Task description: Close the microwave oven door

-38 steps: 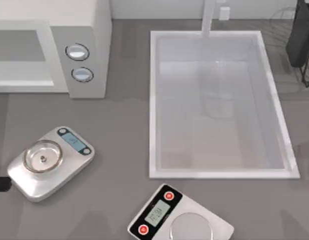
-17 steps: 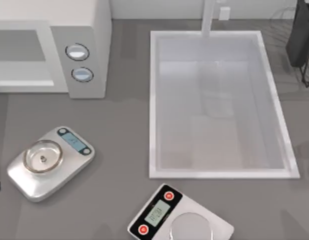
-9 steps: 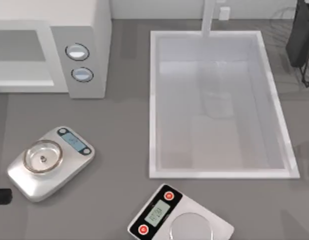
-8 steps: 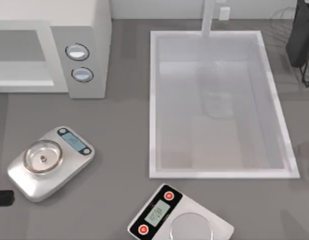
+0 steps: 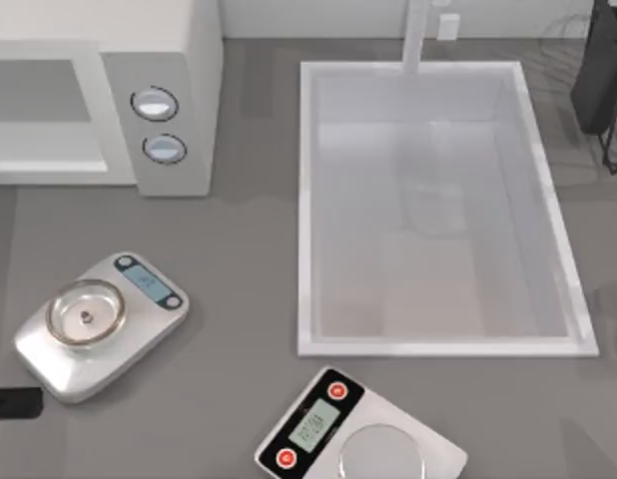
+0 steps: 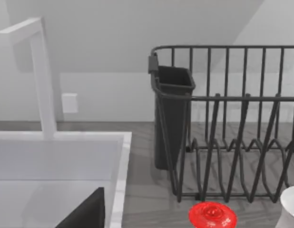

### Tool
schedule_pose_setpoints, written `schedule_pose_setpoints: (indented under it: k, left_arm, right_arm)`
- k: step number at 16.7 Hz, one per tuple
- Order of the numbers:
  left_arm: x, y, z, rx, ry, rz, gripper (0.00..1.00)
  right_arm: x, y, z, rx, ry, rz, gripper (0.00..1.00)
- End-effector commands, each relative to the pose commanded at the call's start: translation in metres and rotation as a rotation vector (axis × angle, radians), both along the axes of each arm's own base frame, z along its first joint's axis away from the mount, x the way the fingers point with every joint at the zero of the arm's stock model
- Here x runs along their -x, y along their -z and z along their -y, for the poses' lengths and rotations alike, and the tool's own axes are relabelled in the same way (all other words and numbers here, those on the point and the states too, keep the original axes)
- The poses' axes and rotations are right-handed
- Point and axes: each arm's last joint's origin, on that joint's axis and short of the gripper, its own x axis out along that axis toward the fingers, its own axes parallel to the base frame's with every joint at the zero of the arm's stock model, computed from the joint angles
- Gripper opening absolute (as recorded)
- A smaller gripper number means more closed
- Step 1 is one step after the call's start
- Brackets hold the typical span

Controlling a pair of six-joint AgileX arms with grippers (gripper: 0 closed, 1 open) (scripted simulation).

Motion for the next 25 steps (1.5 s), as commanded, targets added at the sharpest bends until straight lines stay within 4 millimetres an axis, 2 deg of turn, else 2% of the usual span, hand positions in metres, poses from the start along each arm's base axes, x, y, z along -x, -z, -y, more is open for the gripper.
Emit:
schedule_pose_setpoints:
  k: [4, 13, 20, 25]
  left_arm:
    - [-0.005, -0.001, -0.002, -0.020, -0.019, -0.041, 0.00]
    - [-0.022, -0.022, -0.020, -0.019, -0.019, -0.041, 0.00]
    - [-0.023, -0.025, -0.023, -0.028, -0.022, -0.050, 0.00]
    - [-0.033, -0.060, -0.037, -0.141, -0.062, -0.180, 0.00]
  right_arm:
    - [0.000, 0.000, 0.000, 0.000, 0.000, 0.000, 1.00]
    - [0.000, 0.000, 0.000, 0.000, 0.000, 0.000, 1.00]
    - [0.000, 0.000, 0.000, 0.000, 0.000, 0.000, 1.00]
    - [0.000, 0.000, 0.000, 0.000, 0.000, 0.000, 1.00]
